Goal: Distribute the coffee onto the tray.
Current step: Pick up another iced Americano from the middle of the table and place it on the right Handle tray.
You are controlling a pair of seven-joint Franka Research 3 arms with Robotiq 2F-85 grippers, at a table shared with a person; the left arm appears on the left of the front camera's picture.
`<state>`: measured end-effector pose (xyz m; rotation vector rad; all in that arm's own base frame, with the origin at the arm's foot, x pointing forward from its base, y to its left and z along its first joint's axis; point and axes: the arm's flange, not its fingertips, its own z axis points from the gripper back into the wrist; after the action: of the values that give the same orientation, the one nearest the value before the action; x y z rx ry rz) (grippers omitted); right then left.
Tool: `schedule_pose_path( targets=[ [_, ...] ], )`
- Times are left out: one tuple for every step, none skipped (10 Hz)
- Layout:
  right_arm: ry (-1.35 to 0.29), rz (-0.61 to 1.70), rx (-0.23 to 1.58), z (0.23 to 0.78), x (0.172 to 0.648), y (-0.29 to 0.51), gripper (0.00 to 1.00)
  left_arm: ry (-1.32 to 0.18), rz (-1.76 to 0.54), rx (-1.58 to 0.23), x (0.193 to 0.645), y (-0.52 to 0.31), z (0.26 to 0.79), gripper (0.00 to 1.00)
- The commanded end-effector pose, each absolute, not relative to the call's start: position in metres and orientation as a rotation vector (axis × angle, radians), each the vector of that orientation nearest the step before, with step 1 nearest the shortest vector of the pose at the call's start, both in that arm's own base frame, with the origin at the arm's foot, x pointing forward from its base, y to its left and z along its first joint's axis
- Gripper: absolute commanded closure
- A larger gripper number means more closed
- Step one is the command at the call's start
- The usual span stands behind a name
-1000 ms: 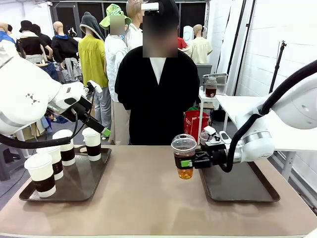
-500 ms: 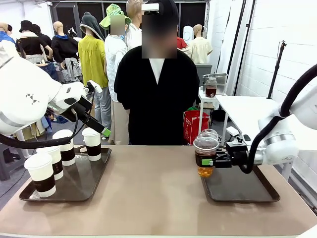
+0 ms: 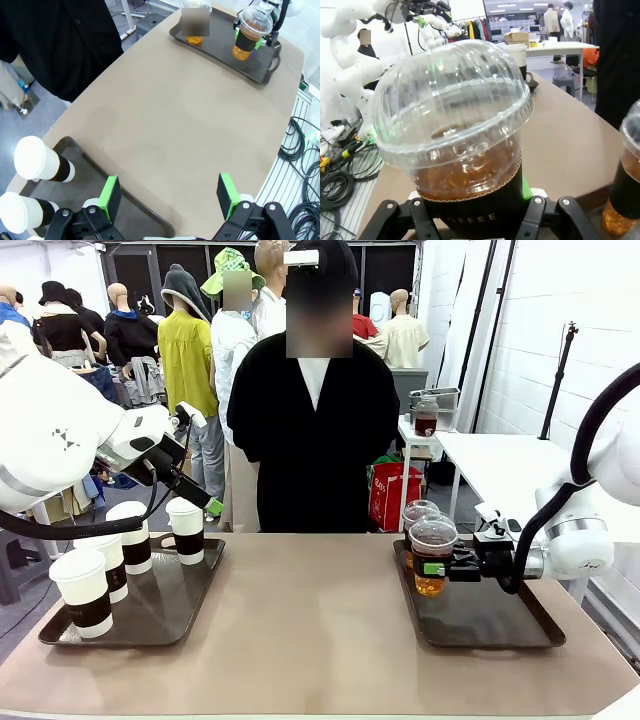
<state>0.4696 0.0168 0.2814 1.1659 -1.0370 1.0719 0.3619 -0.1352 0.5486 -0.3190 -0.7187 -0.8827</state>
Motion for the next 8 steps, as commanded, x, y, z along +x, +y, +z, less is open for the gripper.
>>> schedule_pose_path(
  targets=[
    [-1.045, 1.071, 1.207, 0.281, 0.486, 0.006, 0.36, -0.714, -0.877, -0.322, 0.363, -0.134, 0.549, 0.0],
    [-1.037, 1.064, 1.219, 0.276, 0.493, 0.002, 0.36, -0.714, -0.877, -0.322, 0.363, -0.134, 0.549, 0.0],
    [-1.036, 1.046, 1.24, 0.272, 0.499, -0.001, 0.36, -0.714, -0.877, -0.322, 0.363, -0.134, 0.549, 0.0],
    [-1.029, 1.034, 1.246, 0.267, 0.504, -0.001, 0.36, -0.714, -0.877, -0.322, 0.363, -0.134, 0.549, 0.0],
    [-1.027, 1.027, 1.255, 0.262, 0.508, -0.002, 0.36, -0.714, -0.877, -0.322, 0.363, -0.134, 0.549, 0.0],
    [-1.02, 1.02, 1.264, 0.259, 0.51, -0.002, 0.36, -0.714, -0.877, -0.322, 0.363, -0.134, 0.549, 0.0],
    [-1.008, 1.009, 1.274, 0.256, 0.511, 0.0, 0.36, -0.714, -0.877, -0.322, 0.363, -0.134, 0.549, 0.0],
    [-0.999, 1.011, 1.277, 0.254, 0.509, 0.001, 0.36, -0.714, -0.877, -0.322, 0.363, -0.134, 0.549, 0.0]
  ],
)
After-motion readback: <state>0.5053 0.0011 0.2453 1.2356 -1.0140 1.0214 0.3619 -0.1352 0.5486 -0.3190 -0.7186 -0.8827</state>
